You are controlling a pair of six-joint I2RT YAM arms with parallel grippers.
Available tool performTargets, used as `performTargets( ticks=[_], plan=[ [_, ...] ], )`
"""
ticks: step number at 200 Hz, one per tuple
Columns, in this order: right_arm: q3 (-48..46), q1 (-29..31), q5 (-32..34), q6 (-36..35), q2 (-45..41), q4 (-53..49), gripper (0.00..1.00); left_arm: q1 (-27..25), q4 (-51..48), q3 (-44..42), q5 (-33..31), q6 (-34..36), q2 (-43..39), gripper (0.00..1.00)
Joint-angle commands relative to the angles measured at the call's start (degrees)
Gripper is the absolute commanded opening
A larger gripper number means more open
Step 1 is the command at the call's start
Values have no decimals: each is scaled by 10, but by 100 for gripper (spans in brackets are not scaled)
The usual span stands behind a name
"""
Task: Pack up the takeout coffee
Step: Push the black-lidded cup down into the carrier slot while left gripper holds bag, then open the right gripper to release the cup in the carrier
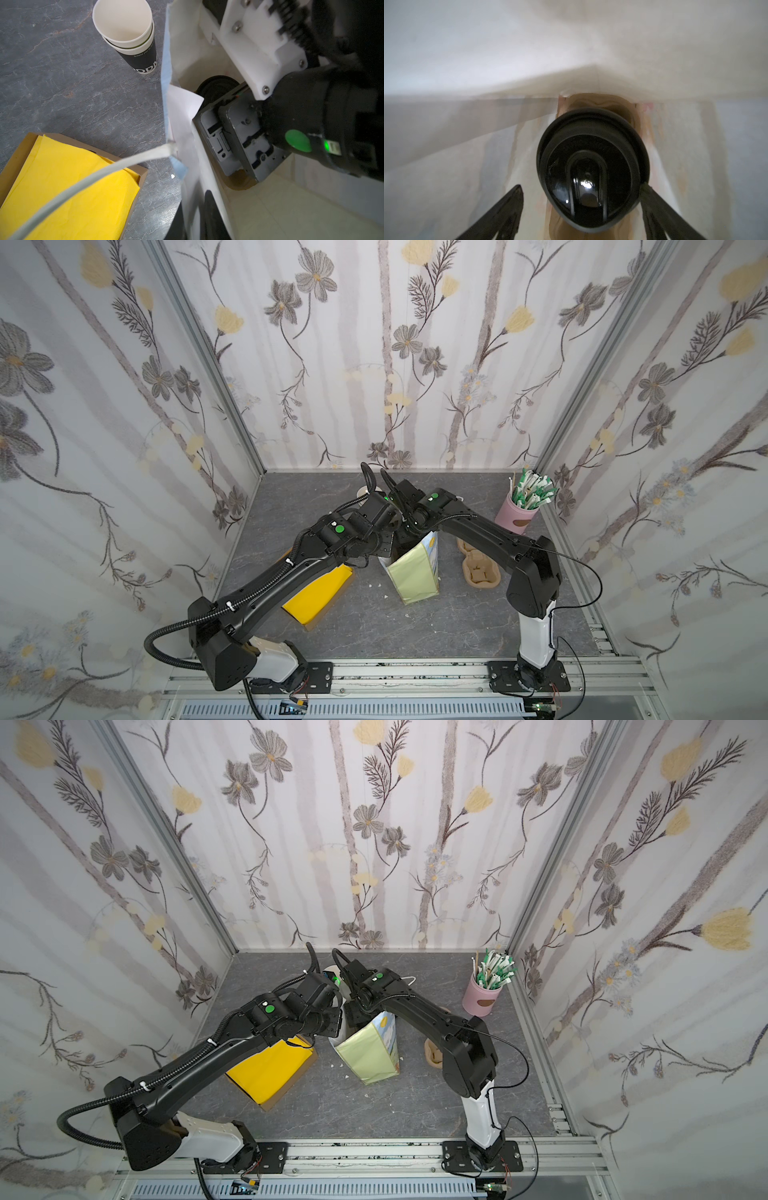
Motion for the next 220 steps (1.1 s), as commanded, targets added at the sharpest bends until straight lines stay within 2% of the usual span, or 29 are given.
performTargets(
  ticks=[1,37,68,220],
  plan=[
    [0,0,11,10,-6,10,87,0,-14,10,-16,-5,1,14],
    [-2,1,5,16,-9,13,87,-1,-19,15,-19,-12,0,9],
    [-3,3,6,19,-12,15,88,-4,-21,11,-22,-15,-1,0],
    [0,9,10,28,-34,22,88,-11,-38,16,-51,-19,-9,0]
  ],
)
